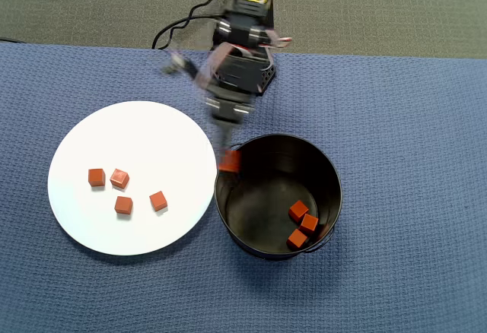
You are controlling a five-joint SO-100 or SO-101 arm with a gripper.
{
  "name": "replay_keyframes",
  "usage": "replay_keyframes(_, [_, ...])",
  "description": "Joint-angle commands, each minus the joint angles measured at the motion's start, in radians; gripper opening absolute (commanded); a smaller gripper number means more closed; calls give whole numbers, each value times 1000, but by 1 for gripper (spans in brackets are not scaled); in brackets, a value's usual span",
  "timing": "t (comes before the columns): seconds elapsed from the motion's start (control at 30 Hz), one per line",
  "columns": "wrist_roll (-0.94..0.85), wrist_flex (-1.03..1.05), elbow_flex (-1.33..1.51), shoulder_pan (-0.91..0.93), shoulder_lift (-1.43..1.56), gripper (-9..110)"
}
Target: Pick up the red cubes from the white plate and place them in the black recipient
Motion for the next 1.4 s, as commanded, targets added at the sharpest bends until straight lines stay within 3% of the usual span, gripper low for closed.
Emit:
replay_keyframes(0.0, [25,41,-103,-209,-41,41])
replay_keyframes(0.2, [-218,3,63,121,153,36])
replay_keyframes(0.37, [-477,-100,138,474,66,29])
replay_keyframes(0.5, [-560,-267,216,600,-97,27])
replay_keyframes(0.77, [-652,-232,117,565,-376,18])
replay_keyframes(1.0, [-1012,-308,138,503,-426,28])
replay_keyframes(1.23, [-1129,-341,135,468,-425,29])
replay_keyframes(1.37, [-1229,-506,247,472,-433,29])
